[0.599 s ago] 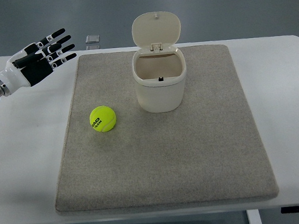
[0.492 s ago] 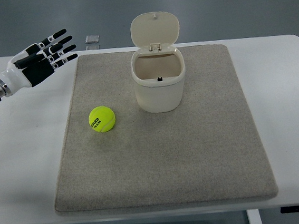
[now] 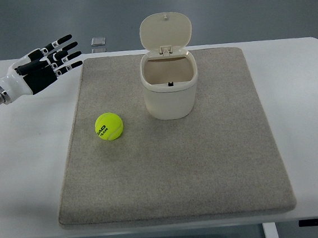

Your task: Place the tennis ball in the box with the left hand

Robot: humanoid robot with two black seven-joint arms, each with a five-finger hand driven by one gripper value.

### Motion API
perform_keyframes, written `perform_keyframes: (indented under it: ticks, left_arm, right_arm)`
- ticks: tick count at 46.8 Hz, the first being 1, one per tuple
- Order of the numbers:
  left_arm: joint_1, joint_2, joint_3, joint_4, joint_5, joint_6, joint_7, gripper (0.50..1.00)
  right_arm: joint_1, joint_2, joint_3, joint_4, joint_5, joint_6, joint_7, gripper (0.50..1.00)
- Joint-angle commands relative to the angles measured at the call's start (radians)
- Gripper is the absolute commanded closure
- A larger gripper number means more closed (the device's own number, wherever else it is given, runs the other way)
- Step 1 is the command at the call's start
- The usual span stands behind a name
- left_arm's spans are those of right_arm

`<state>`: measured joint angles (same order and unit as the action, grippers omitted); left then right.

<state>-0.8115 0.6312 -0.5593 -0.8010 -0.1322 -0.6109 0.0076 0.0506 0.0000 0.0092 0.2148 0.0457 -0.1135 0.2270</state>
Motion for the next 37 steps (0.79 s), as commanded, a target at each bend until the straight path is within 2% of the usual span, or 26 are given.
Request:
perform_keyframes:
  ticks: [1,12,18,26,37]
  left_arm:
    - [0.000,0.013,-0.001,0.000,0.026,0.000,-0.001,0.508]
    - [-0.012,0.073,-0.002,-0.001,0.213,0.000,-0.003,0.508]
    - [-0.017,0.119,-0.005,-0.050,0.370,0.000,-0.023,0.508]
    - [-0.015,0.183,-0.016,-0.135,0.603,0.000,-0.149,0.512]
    - [-0.015,0.200,-0.021,-0.202,0.910,0.000,-0.285,0.516]
  right_arm:
    - [0.000,0.000,0.000,0.000,0.000,0.000,0.000,0.562]
    - [0.000,0.000,0.000,0.000,0.000,0.000,0.000,0.562]
    - [0.000,0.000,0.000,0.000,0.000,0.000,0.000,0.562]
    - [0.000,0.000,0.000,0.000,0.000,0.000,0.000,0.562]
    - [0.000,0.000,0.000,0.000,0.000,0.000,0.000,0.562]
